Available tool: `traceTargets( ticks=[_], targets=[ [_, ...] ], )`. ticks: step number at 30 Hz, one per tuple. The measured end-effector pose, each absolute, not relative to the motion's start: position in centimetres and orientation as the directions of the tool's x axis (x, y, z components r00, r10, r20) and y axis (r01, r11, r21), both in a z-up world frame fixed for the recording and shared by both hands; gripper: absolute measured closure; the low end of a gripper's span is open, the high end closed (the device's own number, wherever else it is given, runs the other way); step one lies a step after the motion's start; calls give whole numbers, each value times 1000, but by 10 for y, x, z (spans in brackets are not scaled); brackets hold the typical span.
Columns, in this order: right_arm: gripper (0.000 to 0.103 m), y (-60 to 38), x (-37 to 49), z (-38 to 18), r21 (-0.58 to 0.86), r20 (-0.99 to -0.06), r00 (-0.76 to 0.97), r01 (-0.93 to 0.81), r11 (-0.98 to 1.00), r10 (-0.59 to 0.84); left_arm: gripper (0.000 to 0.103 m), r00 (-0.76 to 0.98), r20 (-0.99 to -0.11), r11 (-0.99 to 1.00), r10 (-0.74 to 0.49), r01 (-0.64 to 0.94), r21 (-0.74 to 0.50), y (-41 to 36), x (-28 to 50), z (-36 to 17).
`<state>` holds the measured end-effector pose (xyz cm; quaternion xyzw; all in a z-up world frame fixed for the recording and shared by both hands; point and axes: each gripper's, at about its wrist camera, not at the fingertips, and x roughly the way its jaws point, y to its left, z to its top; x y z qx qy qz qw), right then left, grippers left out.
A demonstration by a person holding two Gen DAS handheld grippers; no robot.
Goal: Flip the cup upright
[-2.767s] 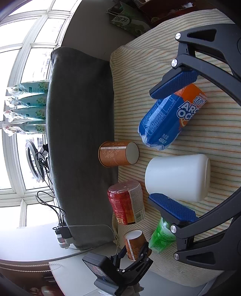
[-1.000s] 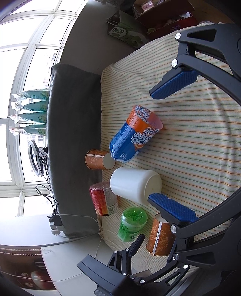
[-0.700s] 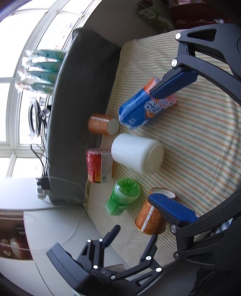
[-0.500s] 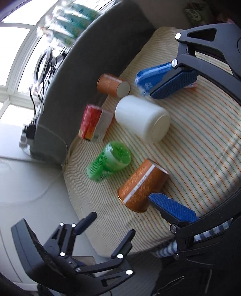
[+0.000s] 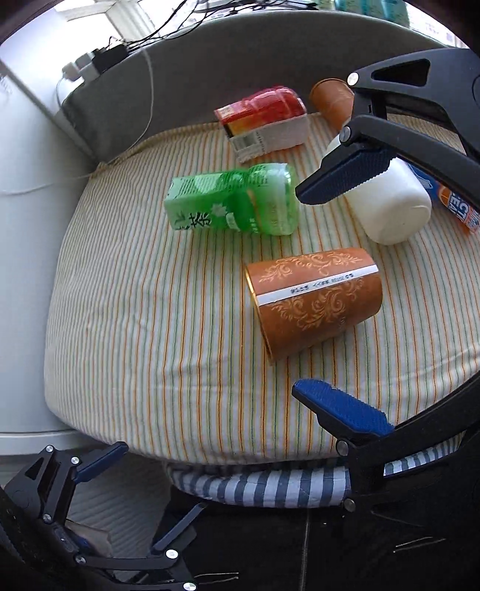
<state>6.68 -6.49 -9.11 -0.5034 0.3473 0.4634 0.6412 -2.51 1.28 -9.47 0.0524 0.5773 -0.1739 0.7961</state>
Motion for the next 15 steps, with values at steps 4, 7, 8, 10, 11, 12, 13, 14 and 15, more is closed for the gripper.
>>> traceTargets(
  ticks=[4,7,8,10,11,12,13,14,15],
  targets=[
    [6,-47,71,-105,-348,-924,340,-937,-14,177,27,296,-926,948,-235,278,-152,24,-34,-98],
    [6,-39,77,-114,-341,-933,332,-939,-46,138,27,315,-921,954,-227,262,-146,28,-35,-98],
    [6,-36,78,-116,-339,-936,330,-939,-56,126,27,321,-919,955,-227,258,-146,29,-35,-97],
    [7,-33,76,-120,-336,-939,326,-939,-76,112,27,330,-914,955,-235,251,-155,32,-34,-95],
    [10,-31,76,-122,-333,-940,324,-939,-81,102,27,336,-912,956,-234,250,-153,33,-33,-94],
    [13,-29,77,-125,-329,-942,322,-940,-85,92,27,342,-911,957,-232,250,-150,34,-33,-94],
    [15,-26,77,-128,-327,-944,321,-940,-91,82,27,347,-909,957,-233,249,-150,36,-33,-93],
    [18,-24,77,-130,-329,-944,323,-939,-99,71,27,349,-907,957,-234,250,-151,36,-33,-93],
    [20,-24,76,-133,-329,-944,324,-938,-107,62,27,352,-906,957,-233,250,-149,37,-33,-93]
  ],
)
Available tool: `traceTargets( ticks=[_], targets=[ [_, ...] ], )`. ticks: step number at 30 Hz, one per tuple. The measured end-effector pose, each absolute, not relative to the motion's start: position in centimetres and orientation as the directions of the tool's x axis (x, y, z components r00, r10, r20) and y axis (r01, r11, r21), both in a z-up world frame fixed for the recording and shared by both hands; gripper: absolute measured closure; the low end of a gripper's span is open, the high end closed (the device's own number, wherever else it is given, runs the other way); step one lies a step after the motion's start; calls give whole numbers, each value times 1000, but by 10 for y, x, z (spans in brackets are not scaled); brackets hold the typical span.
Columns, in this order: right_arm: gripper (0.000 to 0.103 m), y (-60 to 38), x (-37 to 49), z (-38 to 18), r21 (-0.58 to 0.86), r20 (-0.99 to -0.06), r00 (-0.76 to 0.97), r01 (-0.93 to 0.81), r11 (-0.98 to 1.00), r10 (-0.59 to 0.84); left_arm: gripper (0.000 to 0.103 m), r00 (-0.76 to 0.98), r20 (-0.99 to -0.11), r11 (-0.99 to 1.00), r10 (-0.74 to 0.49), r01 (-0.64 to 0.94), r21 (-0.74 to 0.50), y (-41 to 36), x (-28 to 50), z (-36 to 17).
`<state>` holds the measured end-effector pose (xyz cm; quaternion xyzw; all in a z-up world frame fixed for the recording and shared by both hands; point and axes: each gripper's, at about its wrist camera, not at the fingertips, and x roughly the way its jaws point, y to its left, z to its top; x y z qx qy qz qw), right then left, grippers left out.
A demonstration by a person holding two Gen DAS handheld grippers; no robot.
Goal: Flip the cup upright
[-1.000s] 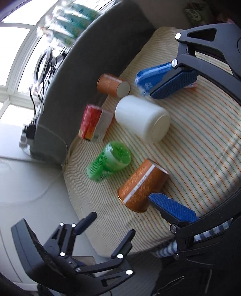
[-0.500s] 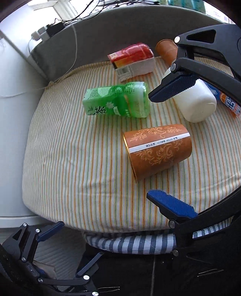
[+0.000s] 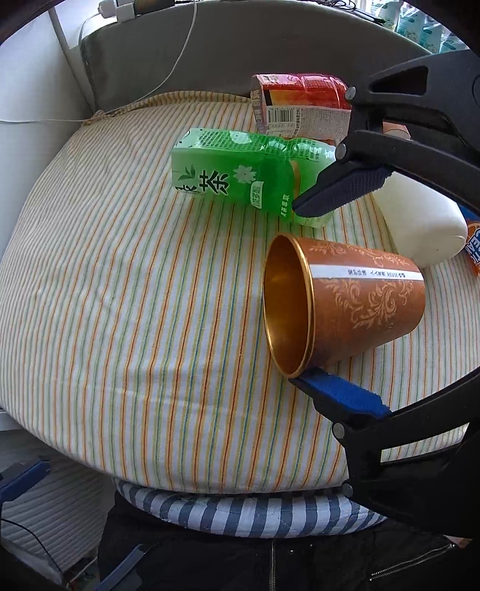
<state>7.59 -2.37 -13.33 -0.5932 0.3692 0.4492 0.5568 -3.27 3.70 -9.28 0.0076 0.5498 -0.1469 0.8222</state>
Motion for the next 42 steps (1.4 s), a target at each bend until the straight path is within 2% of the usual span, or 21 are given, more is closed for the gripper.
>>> traceTargets(
  ticks=[1,3,13,21,26,33,36,39,42],
  targets=[
    [22,-26,76,-134,-327,-945,322,-939,-111,54,27,355,-905,957,-233,251,-148,37,-33,-92],
    [33,-24,78,-136,-320,-947,317,-941,-109,41,27,358,-904,957,-233,252,-147,39,-32,-91],
    [34,-35,82,-130,-305,-949,303,-952,-7,91,27,389,-888,956,-245,247,-156,35,-24,-84],
    [34,-58,102,-110,-258,-917,318,-933,251,241,27,400,-887,957,-232,255,-136,22,-9,-85],
    [34,-81,112,-97,-221,-863,393,-859,461,318,27,430,-873,955,-230,272,-118,13,0,-81],
    [34,-106,104,-87,-99,-711,558,-682,725,428,27,517,-829,965,-213,246,-94,3,15,-71],
    [34,-117,112,-85,-5,-647,605,-612,791,464,27,560,-806,971,-191,230,-70,-2,20,-67],
    [34,-126,112,-84,48,-589,662,-544,838,464,27,597,-773,971,-214,215,-103,-3,23,-62],
    [35,-130,116,-89,112,-570,671,-507,854,473,27,617,-753,970,-227,210,-120,-4,24,-59]
  ],
)
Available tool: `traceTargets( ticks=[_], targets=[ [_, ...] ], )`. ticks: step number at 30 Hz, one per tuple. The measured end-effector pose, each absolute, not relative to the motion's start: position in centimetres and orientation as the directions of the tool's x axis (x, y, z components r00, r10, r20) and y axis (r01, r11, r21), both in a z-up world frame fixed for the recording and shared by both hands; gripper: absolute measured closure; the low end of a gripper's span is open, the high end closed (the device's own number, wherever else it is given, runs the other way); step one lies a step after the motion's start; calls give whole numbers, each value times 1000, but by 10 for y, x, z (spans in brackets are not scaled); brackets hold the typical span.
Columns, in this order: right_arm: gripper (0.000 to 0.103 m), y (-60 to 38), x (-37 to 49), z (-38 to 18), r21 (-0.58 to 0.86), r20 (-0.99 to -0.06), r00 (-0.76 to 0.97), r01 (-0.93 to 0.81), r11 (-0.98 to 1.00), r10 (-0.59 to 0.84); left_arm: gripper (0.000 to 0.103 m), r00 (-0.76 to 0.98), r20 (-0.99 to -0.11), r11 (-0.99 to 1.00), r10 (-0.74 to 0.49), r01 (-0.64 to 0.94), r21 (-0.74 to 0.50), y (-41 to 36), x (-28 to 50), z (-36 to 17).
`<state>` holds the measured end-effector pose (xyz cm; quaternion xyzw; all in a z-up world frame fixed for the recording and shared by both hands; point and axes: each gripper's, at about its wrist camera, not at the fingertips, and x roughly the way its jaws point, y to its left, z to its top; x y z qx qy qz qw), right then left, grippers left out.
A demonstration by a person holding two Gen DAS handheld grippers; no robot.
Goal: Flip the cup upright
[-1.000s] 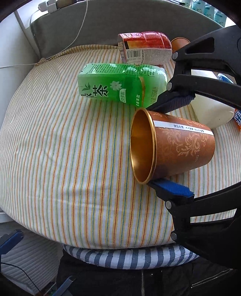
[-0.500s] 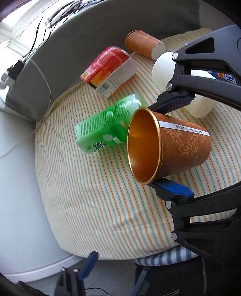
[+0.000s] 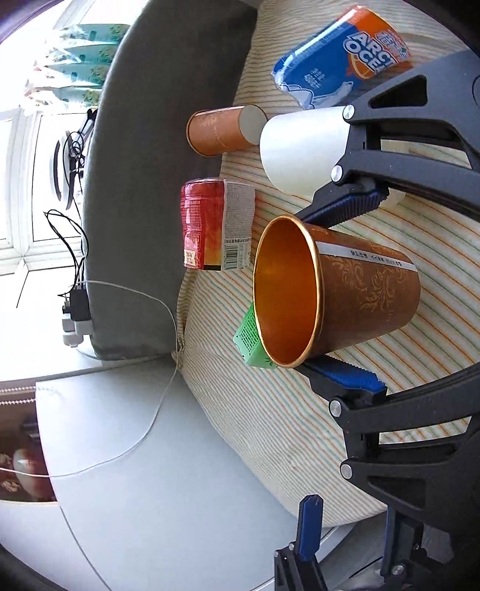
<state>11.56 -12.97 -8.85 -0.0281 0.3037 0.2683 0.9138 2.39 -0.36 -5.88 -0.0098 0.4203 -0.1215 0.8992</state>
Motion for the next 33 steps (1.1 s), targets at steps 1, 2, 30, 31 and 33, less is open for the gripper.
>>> traceTargets(
  ticks=[1,2,30,31,33],
  targets=[
    [35,-130,116,-90,110,-564,681,-498,860,466,27,620,-750,970,-229,210,-122,-4,24,-59],
    [35,-131,115,-90,104,-557,692,-490,865,459,27,621,-749,970,-230,210,-124,-5,24,-59],
    [33,-156,78,-110,115,-571,697,-456,883,434,27,653,-712,963,-256,233,-132,-12,14,-51],
    [33,-157,76,-109,106,-569,701,-455,884,430,27,654,-712,963,-257,234,-132,-12,13,-51],
    [28,-156,73,-107,94,-566,705,-460,883,428,27,656,-710,963,-257,237,-130,-13,12,-50]
  ],
)
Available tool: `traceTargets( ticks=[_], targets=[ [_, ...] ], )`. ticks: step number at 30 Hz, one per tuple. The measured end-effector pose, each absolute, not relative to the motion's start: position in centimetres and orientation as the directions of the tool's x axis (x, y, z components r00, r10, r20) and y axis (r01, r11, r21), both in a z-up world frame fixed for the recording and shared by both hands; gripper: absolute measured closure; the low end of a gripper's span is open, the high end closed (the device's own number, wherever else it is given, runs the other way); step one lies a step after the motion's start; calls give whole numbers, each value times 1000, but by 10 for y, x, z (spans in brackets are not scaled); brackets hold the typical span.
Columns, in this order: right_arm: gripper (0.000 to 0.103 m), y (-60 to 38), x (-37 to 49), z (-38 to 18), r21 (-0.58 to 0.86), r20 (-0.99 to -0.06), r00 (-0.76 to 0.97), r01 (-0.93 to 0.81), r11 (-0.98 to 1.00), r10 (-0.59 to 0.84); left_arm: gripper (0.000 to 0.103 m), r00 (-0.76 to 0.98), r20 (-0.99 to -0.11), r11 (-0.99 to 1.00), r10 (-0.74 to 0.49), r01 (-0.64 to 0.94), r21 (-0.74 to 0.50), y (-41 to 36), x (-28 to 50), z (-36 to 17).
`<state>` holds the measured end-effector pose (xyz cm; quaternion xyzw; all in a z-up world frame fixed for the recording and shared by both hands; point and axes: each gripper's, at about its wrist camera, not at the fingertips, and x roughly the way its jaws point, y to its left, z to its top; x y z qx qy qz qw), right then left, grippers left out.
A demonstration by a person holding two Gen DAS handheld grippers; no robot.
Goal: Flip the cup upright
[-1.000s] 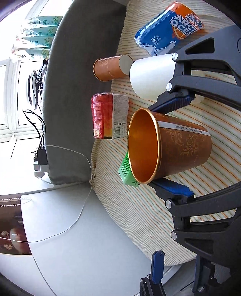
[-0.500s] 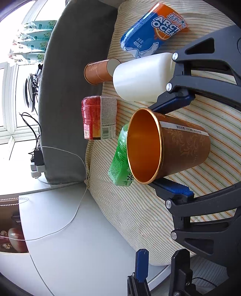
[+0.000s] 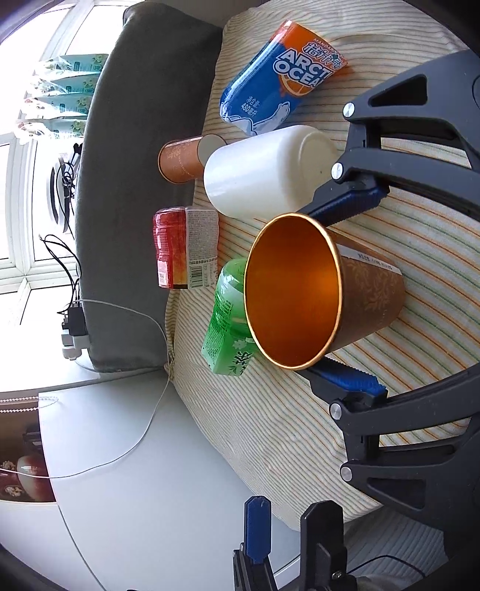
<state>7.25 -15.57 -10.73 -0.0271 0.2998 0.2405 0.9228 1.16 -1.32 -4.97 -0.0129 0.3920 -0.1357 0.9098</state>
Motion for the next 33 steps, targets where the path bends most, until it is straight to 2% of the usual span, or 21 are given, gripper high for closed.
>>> traceTargets(
  ticks=[2,13,17,20,25,26,28,29,33],
  targets=[
    [20,-155,69,-105,87,-565,704,-467,880,430,27,657,-708,962,-260,240,-130,-14,10,-48],
    [19,-168,32,-85,68,-539,725,-471,880,430,27,706,-666,967,-243,233,-106,-23,-8,-43],
    [10,-186,12,-74,81,-506,758,-432,898,411,27,742,-630,972,-229,212,-103,-26,-17,-39],
    [10,-199,-2,-64,73,-483,794,-384,920,370,27,785,-586,979,-203,182,-96,-27,-23,-34],
    [9,-224,-24,-43,50,-407,871,-279,959,275,27,887,-445,992,-125,123,-33,-32,-39,-22],
    [8,-229,-27,-39,51,-394,883,-256,965,255,27,898,-424,993,-117,114,-32,-32,-40,-20],
    [0,-239,-32,-32,70,-359,907,-209,975,221,20,919,-380,994,-106,99,-37,-33,-45,-15],
    [0,-244,-35,-29,80,-339,918,-189,979,205,20,929,-356,995,-102,93,-43,-32,-48,-14],
    [0,-255,-40,-22,71,-304,942,-128,989,144,19,941,-325,995,-97,86,-48,-33,-51,-11]
  ],
)
